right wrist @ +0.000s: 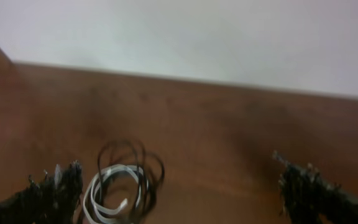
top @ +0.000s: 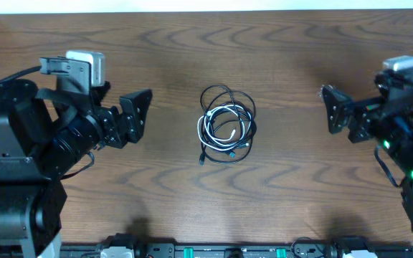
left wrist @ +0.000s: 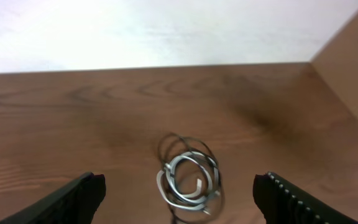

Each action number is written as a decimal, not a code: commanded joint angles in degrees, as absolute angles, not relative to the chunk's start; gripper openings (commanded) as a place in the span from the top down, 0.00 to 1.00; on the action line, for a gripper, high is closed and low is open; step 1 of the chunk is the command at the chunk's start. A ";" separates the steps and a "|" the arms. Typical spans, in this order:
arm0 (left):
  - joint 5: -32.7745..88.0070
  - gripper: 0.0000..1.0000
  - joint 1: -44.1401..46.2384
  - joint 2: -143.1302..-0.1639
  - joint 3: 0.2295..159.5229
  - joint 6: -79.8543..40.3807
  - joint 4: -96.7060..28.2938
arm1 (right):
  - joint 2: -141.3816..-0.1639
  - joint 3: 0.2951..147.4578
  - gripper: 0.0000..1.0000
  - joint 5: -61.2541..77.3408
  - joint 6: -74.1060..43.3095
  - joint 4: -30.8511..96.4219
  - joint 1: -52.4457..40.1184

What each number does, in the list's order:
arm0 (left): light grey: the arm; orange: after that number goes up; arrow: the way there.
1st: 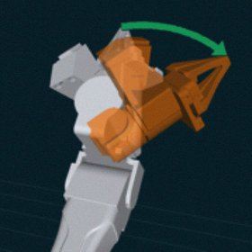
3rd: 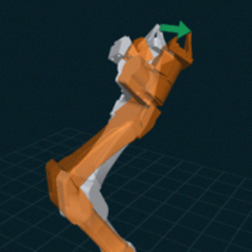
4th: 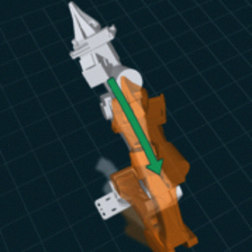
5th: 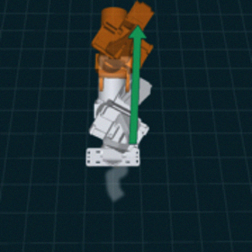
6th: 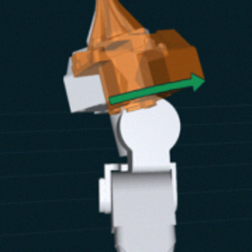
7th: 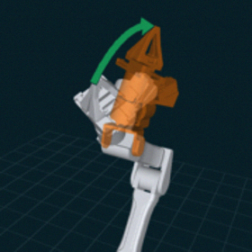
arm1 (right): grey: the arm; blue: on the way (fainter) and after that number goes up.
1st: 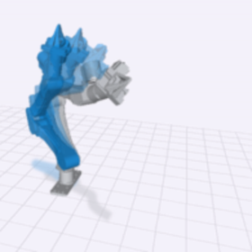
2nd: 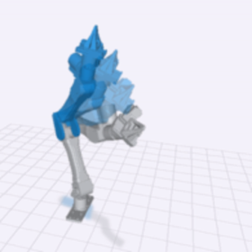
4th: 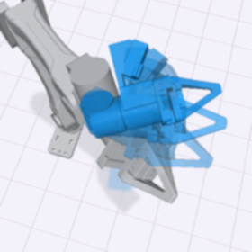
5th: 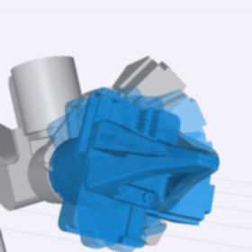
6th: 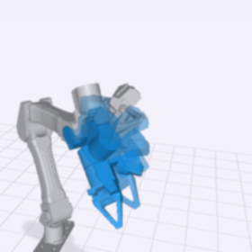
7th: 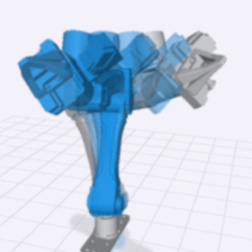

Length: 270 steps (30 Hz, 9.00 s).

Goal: Untangle cables

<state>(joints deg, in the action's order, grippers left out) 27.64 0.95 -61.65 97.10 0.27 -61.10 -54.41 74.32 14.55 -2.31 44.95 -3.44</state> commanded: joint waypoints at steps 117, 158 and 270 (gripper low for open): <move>0.19 0.36 17.43 -105.23 100.51 -8.27 -54.54 | -113.60 78.83 0.11 4.54 -7.22 34.48 -28.16; 0.16 0.36 17.43 -105.23 100.51 -8.25 -54.57 | -106.08 79.42 0.99 -5.80 -7.14 27.53 -28.49; 1.50 0.93 22.65 -89.78 100.09 2.33 -40.97 | -76.88 85.45 0.01 -8.32 -2.70 39.20 -24.25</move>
